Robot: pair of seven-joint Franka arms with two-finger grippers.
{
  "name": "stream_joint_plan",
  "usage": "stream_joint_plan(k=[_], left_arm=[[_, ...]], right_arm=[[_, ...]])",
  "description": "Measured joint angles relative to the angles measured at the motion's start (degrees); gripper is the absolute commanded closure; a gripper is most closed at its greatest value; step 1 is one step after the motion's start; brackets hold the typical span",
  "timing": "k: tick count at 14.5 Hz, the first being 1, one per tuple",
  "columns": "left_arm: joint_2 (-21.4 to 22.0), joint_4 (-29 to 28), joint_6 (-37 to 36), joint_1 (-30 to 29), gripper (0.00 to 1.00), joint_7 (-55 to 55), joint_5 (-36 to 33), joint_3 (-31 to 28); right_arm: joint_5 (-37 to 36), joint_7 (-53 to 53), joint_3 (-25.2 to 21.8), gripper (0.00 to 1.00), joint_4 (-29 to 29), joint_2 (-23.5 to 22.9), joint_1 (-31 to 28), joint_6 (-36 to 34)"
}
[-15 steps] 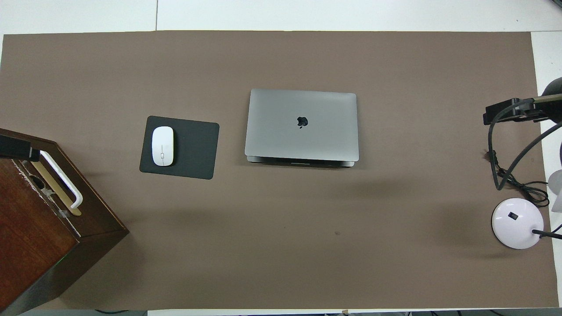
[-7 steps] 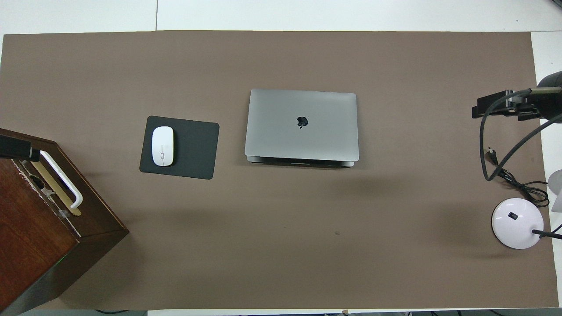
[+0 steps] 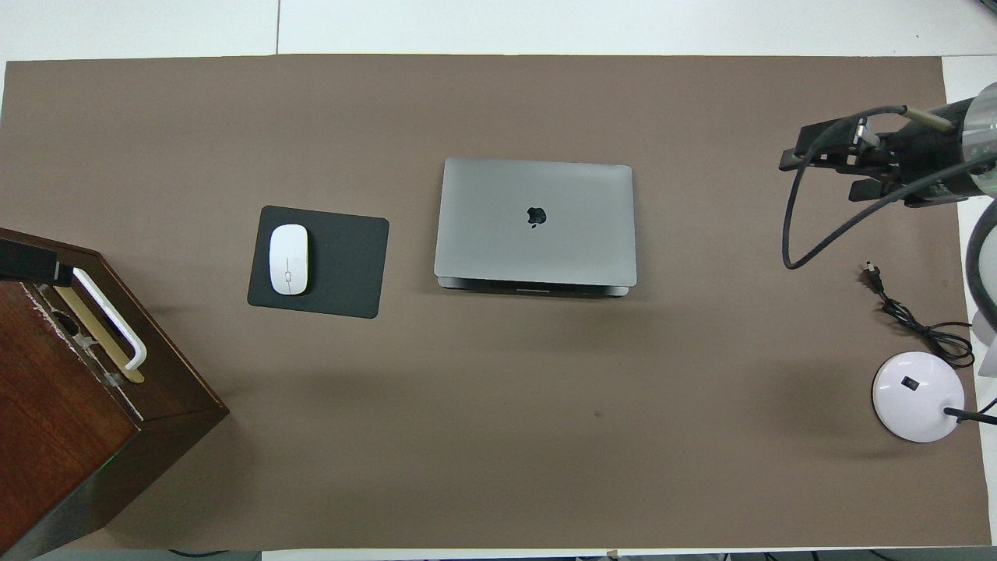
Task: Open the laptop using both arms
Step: 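Move the right gripper over the far edge of the silver laptop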
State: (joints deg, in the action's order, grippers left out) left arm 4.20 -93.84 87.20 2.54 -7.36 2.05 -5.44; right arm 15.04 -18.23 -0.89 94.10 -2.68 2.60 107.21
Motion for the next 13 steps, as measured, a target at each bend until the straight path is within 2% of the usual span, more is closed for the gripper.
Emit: stream_joint_plan(k=[5, 10, 13], left_arm=[[0.0, 0.0, 0.0, 0.0, 0.0, 0.0, 0.0, 0.0], [0.0, 0.0, 0.12, -0.01, 0.0, 0.02, 0.0, -0.4], [0.02, 0.02, 4.22, -0.01, 0.0, 0.05, 0.0, -0.06]], right_arm=[[4.25, -11.63, 0.25, 0.0, 0.24, -0.43, 5.91, 8.71], [4.96, -22.75, 0.3, 0.0, 0.37, -1.28, 11.24, 17.01], [5.44, -28.8, 0.32, 0.0, 0.42, -1.98, 13.9, 22.33]])
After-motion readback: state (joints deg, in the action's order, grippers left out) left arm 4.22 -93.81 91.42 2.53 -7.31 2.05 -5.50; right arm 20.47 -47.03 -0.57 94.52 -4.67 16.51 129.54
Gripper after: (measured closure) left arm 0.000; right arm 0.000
